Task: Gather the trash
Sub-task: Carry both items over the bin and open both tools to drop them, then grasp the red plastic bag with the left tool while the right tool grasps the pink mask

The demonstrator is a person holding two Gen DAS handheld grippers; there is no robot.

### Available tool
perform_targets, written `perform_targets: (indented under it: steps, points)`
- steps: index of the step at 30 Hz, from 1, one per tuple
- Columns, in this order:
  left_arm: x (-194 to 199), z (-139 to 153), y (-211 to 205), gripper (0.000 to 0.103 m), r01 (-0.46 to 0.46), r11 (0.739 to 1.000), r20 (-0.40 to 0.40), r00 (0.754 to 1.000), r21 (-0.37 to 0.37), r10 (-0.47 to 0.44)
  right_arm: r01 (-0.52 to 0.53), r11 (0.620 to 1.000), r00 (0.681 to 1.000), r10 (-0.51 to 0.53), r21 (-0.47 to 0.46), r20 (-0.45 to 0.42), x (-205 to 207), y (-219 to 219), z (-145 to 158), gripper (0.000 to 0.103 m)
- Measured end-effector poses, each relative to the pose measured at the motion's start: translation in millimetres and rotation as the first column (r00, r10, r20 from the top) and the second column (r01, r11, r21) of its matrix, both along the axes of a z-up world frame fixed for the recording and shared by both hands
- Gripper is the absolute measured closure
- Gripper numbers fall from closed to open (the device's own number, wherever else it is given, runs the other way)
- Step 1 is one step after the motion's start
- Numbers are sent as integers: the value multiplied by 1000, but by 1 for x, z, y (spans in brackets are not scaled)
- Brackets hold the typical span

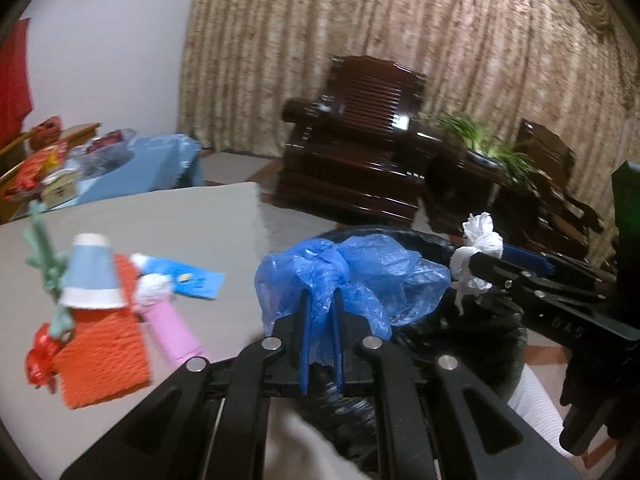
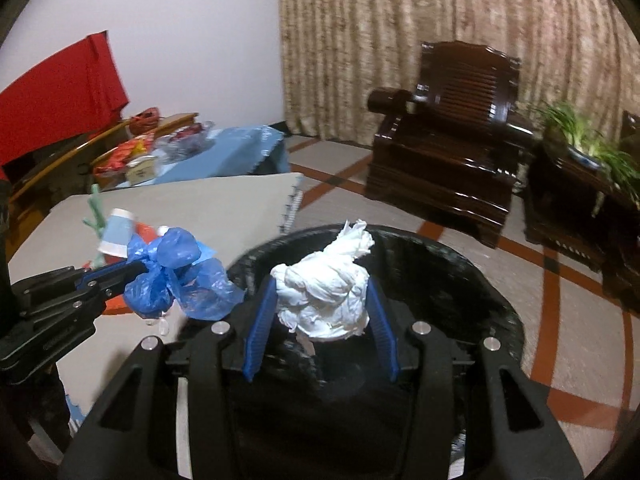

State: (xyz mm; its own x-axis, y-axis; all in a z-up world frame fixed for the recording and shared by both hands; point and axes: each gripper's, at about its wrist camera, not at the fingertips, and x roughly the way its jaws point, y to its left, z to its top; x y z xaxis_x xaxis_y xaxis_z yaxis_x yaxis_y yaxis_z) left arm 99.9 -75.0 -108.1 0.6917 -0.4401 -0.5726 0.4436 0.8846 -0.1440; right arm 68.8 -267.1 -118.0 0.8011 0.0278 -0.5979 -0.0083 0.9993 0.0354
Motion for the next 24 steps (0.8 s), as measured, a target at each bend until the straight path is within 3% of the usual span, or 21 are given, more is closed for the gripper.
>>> perform_targets:
  steps: [3, 4, 7, 10, 14, 19, 24]
  points:
    - [5, -3, -19, 90, 45, 999, -11, 999, 3, -45, 36, 999, 999, -36, -12, -2, -1, -7, -2, 52]
    - [5, -3, -23, 85, 53, 999, -12, 999, 3, -53, 45, 999, 999, -45, -14, -4, -1, -9, -2, 46]
    - [5, -5, -29, 46, 71, 997, -16, 997, -1, -71, 76, 997, 997, -76, -27, 2, -4, -16, -3, 28]
    - [2, -6, -25, 42, 70, 998, -10, 997, 0, -70, 97, 994, 995, -96, -47, 15, -7, -18, -2, 14]
    - [-4, -5, -8, 28, 19, 1000, 8, 1000, 15, -19, 94, 995, 996, -94, -28, 14, -6, -15, 1, 6]
    - [-9, 0, 23, 12, -81, 996, 43, 996, 39, 79, 62, 998, 998, -62, -14, 13, -1, 0, 2, 5]
    - [-14, 1, 62, 8, -200, 978, 58, 979, 59, 197, -10, 1000, 1000, 10, 5, 3, 10, 29, 3, 5]
